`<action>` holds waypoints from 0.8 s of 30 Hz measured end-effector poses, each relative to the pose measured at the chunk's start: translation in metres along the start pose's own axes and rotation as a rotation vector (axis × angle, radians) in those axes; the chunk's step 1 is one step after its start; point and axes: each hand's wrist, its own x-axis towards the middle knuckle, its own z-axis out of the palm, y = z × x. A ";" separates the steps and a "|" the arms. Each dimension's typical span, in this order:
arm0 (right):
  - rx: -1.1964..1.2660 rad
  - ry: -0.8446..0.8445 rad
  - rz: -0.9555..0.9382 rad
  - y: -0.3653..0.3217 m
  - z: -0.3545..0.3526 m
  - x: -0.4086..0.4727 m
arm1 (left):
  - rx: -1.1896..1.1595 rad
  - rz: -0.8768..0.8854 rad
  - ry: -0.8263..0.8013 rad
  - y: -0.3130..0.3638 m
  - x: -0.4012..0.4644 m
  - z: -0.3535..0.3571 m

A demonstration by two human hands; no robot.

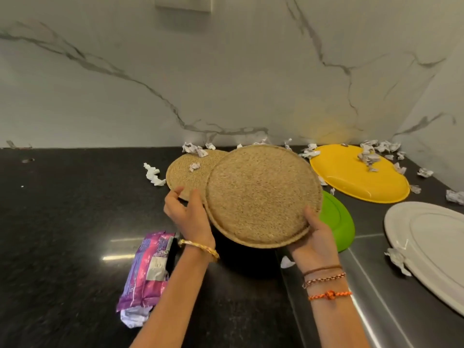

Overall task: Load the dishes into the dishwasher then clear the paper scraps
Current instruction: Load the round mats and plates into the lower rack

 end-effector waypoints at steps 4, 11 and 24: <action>0.107 0.074 -0.007 -0.012 0.005 -0.001 | -0.038 -0.283 0.108 -0.006 0.041 0.012; 0.153 0.198 0.004 -0.015 -0.005 0.010 | -0.002 -0.384 0.112 -0.017 0.068 0.022; 0.147 0.226 -0.038 -0.023 0.005 0.016 | -0.108 -0.485 -0.162 0.000 0.075 0.042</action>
